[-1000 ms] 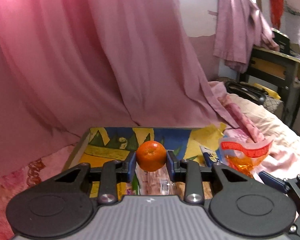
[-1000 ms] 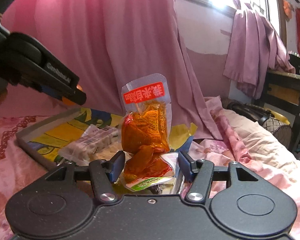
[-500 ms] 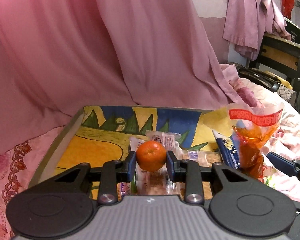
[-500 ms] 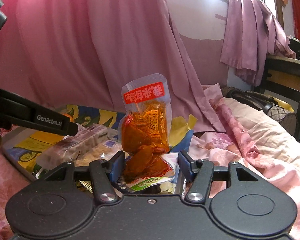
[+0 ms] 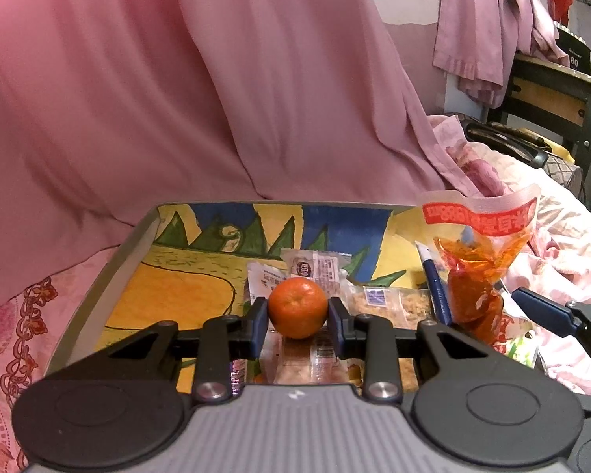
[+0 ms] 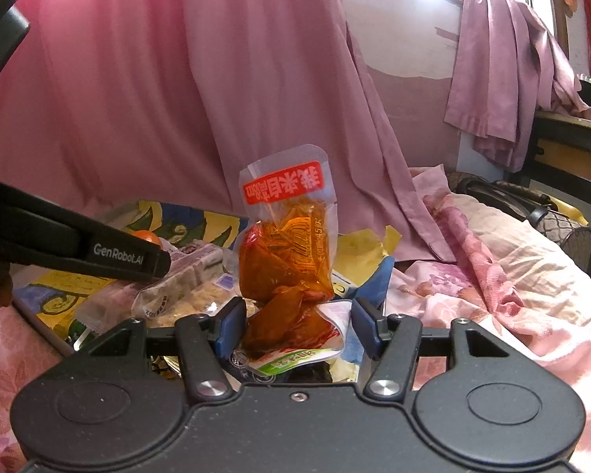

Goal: Organize snacks
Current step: 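Carry the candy bag and mandarin over the dinosaur tray and lower them, then open both tools over the tray to release the candy bag and mandarin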

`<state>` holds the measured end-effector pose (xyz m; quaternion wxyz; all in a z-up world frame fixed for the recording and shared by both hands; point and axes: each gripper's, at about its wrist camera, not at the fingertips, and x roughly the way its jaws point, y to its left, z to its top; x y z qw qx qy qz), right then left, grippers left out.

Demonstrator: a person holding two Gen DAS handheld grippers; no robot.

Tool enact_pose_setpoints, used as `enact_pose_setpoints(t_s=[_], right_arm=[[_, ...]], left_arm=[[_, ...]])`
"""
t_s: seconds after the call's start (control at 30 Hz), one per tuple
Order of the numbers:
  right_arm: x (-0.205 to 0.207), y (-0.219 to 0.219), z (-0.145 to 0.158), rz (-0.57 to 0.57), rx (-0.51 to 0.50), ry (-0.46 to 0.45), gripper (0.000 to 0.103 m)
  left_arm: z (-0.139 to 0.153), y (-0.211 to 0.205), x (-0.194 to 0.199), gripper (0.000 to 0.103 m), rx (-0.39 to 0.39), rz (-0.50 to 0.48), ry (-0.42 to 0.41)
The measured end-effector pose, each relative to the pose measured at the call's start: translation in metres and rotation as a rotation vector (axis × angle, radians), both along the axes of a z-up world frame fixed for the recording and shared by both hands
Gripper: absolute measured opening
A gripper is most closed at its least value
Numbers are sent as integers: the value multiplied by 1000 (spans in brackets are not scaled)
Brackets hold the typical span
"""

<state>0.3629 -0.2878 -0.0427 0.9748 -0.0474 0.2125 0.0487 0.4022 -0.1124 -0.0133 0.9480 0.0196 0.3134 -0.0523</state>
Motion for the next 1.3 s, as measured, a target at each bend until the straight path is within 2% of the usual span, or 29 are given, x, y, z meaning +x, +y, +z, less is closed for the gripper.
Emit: enact_pose_setpoints(t_s=[0.63, 0.83, 1.03, 1.3], right_arm=[[2, 0, -1, 11, 4, 10, 65], [2, 1, -2, -5, 0, 4, 74], [-1, 3, -1, -8, -1, -2, 82], [-3, 0, 2, -12, 10, 0, 89]], left_arm=[[-2, 3, 0, 36, -24, 5, 12], [-1, 4, 0, 37, -28, 11, 15], [0, 5, -1, 45, -34, 24, 14], [1, 5, -4, 64, -38, 24, 19]])
